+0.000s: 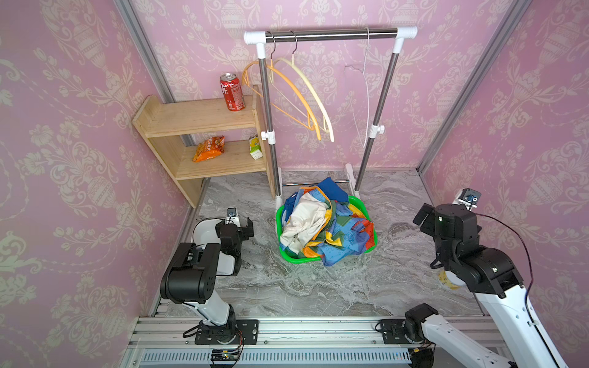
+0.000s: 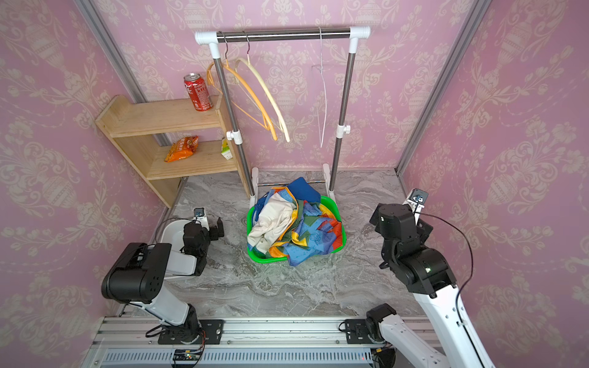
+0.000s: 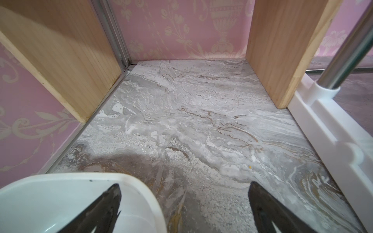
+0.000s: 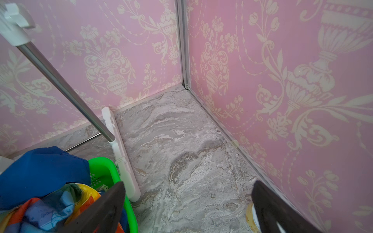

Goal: Remove the clothespins securing jackets to the hanger
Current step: Reset both arms

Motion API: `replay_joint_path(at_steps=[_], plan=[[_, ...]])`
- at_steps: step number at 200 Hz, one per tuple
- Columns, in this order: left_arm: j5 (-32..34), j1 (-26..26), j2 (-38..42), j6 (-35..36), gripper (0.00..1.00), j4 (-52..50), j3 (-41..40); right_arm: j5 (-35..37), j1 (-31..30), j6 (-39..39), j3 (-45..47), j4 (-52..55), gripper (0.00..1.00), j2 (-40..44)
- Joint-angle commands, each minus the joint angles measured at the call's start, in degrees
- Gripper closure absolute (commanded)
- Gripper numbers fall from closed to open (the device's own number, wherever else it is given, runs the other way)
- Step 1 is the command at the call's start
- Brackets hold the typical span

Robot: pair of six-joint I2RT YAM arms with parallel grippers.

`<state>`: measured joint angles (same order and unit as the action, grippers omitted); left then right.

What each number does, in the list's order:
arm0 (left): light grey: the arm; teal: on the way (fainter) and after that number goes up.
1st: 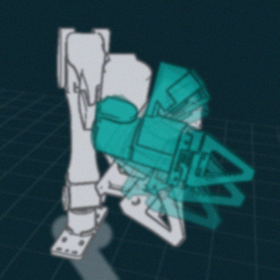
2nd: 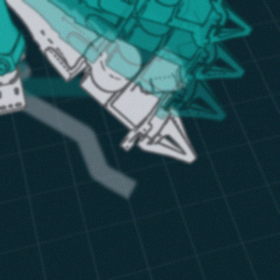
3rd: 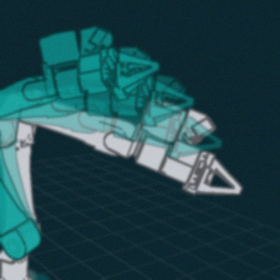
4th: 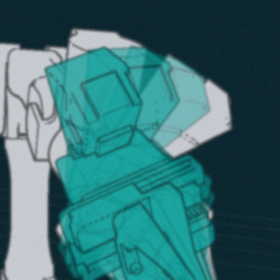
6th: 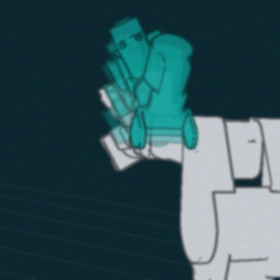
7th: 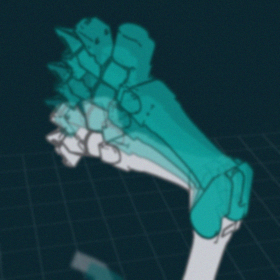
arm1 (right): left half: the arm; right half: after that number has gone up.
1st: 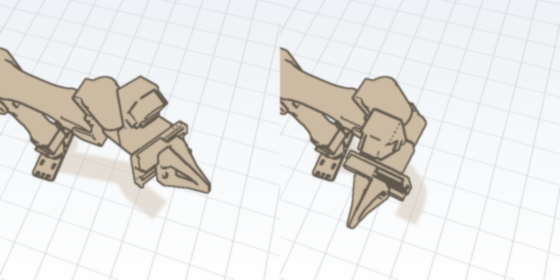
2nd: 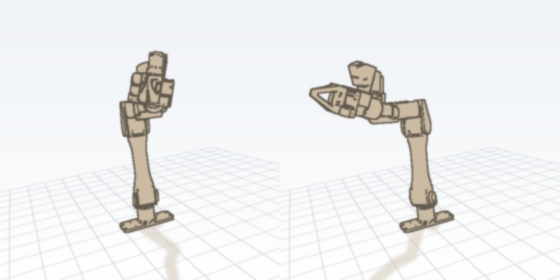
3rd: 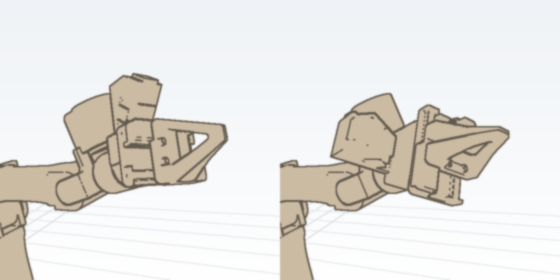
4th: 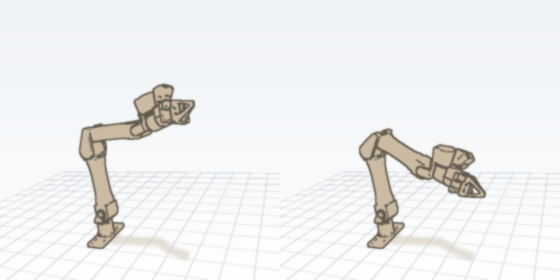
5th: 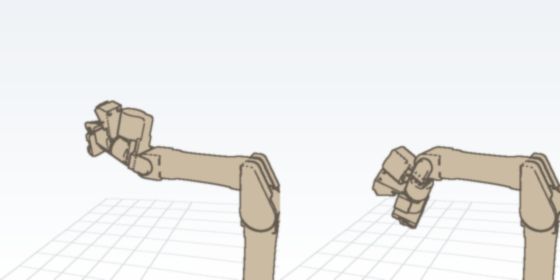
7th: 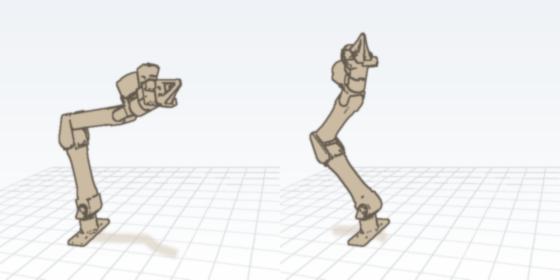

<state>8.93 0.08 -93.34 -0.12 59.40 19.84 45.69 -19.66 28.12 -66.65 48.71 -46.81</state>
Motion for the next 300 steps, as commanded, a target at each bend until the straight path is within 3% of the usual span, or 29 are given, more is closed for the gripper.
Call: replay_joint_path(at_steps=[1, 46, 75, 101, 125, 142, 195, 222, 246, 255, 264, 300], plan=[[0.8, 0.5, -0.3, -1.6, 0.01, -1.9, 0.6, 3.0, -0.2, 0.1, 4.8, -3.0, 0.00, -2.0], [0.6, 0.5, -0.2, -1.5, 0.01, -1.7, 0.5, 6.6, -0.1, -3.4, 13.6, -13.3, 0.00, -4.5], [0.5, 0.5, -0.2, -1.5, 0.01, -1.6, 0.5, 5.9, 1.2, -9.6, 19.6, -21.5, 0.00, -8.6], [0.5, 0.5, -0.2, -1.5, 0.01, -1.7, 0.5, -0.9, 5.0, -14.5, 25.5, -33.2, 0.00, -13.1], [0.5, 0.5, -0.2, -1.5, 0.01, -1.7, 0.5, -8.7, 8.9, -16.2, 34.5, -51.1, 0.00, -15.9], [0.5, 0.5, -0.2, -1.5, 0.01, -1.7, 0.5, -9.7, 9.5, -18.8, 39.7, -64.9, 0.00, -18.9], [0.6, 0.5, -0.2, -1.4, 0.01, -1.7, 0.5, -22.9, 11.2, -26.8, 44.1, -89.4, 0.00, -31.1], [0.5, 0.5, -0.2, -1.4, 0.01, -1.7, 0.5, -27.9, 12.4, -27.2, 43.5, -92.5, 0.00, -36.1], [0.5, 0.5, -0.2, -1.4, 0.01, -1.7, 0.5, -36.7, 16.7, -24.9, 43.7, -92.6, 0.00, -37.6], [0.5, 0.5, -0.2, -1.4, 0.01, -1.7, 0.5, -41.2, 18.2, -25.1, 45.0, -98.3, 0.00, -40.0], [0.5, 0.5, -0.1, -1.4, 0.01, -1.8, 0.5, -41.4, 18.4, -25.1, 43.8, -93.5, 0.00, -38.7], [0.4, 0.5, -0.2, -1.4, 0.01, -1.7, 0.5, -41.3, 18.4, -25.1, 44.3, -95.5, 0.00, -39.2]])
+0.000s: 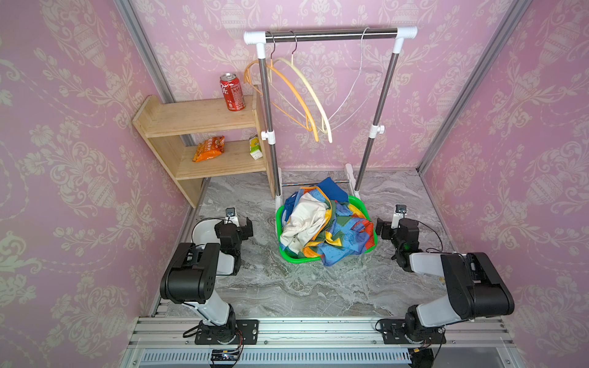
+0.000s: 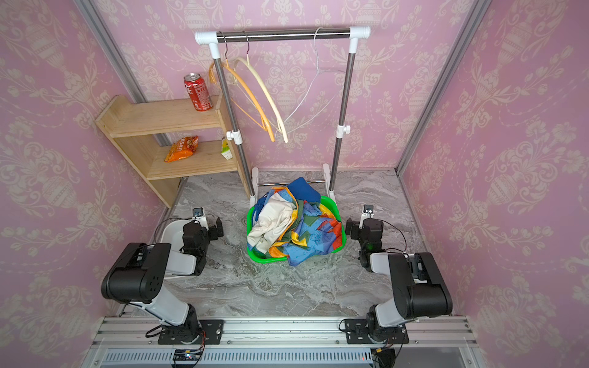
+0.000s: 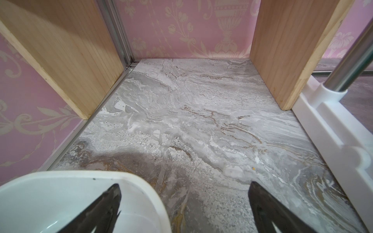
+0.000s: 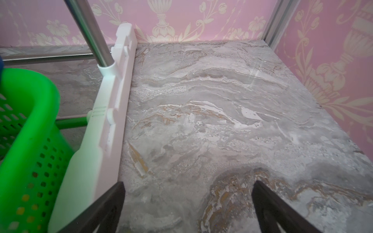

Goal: Remove the clothespins securing jackets to the hanger
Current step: Reset both arms

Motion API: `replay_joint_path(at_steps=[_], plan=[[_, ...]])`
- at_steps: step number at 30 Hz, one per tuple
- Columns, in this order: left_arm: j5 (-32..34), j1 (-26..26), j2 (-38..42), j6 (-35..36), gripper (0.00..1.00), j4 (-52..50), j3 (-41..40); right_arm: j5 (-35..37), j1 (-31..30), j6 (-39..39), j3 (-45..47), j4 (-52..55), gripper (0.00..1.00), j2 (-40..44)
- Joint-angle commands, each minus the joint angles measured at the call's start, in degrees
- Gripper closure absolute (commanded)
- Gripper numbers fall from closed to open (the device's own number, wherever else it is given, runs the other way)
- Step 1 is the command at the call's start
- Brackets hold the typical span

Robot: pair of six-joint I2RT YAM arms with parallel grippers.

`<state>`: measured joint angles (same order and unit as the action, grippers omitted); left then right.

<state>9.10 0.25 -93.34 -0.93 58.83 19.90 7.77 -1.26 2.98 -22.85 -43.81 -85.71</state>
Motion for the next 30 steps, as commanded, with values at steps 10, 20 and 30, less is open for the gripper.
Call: replay_joint_path(at_steps=[10, 20, 30], plan=[[0.3, 0.3, -0.2, -0.6, 0.01, -1.2, 0.4, -7.9, 0.0, -1.7, -1.2, 0.4, 0.00, -0.1], [0.3, 0.3, -0.2, -0.6, 0.01, -1.2, 0.5, -8.0, 0.1, -1.7, -1.2, 0.4, 0.00, -0.2], [0.3, 0.3, -0.2, -0.6, 0.01, -1.1, 0.4, -9.0, 0.6, -1.4, -1.2, 0.3, 0.00, -0.2]])
